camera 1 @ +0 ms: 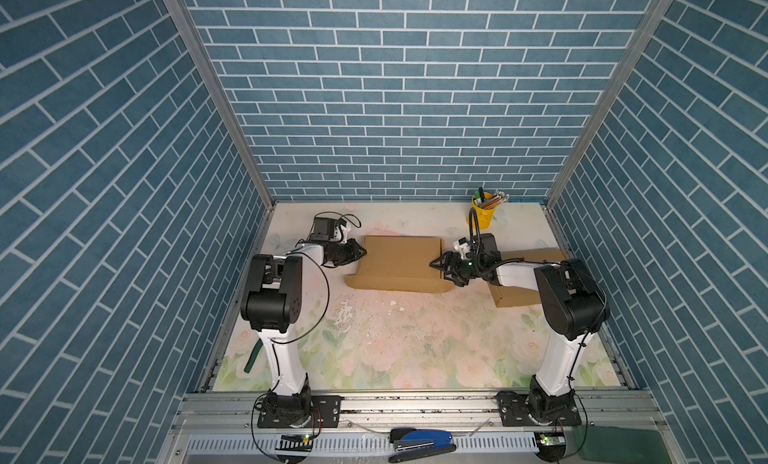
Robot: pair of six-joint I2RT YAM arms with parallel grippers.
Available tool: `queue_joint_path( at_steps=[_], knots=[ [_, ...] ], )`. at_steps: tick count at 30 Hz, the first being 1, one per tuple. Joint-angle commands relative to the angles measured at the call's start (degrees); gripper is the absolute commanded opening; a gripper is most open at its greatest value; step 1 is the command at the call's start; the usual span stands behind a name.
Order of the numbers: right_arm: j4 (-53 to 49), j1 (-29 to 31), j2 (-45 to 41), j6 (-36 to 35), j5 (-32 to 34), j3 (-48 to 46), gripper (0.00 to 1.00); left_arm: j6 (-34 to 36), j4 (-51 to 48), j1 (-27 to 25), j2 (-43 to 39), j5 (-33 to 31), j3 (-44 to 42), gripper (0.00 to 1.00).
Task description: Fold the paper box
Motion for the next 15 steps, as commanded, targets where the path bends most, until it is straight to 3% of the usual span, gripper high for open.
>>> queue_joint_path(
  at_steps=[1, 9, 15],
  knots=[
    [4.86, 0.78, 1.25, 4.08, -1.55, 0.23, 0.71, 1.02, -6.56, 0.85, 3.24, -5.60, -2.03, 0.24],
    [7.76, 1.29, 1.89, 7.10, -1.84, -0.03, 0.62, 0.55, -3.86, 0.93, 0.85, -4.47, -2.82, 0.36],
    [10.55, 1.14, 1.36, 11.30, -1.82, -0.70, 0.57, -0.53, -2.11, 1.05, -5.81, -4.04, -3.45, 0.47]
  ],
)
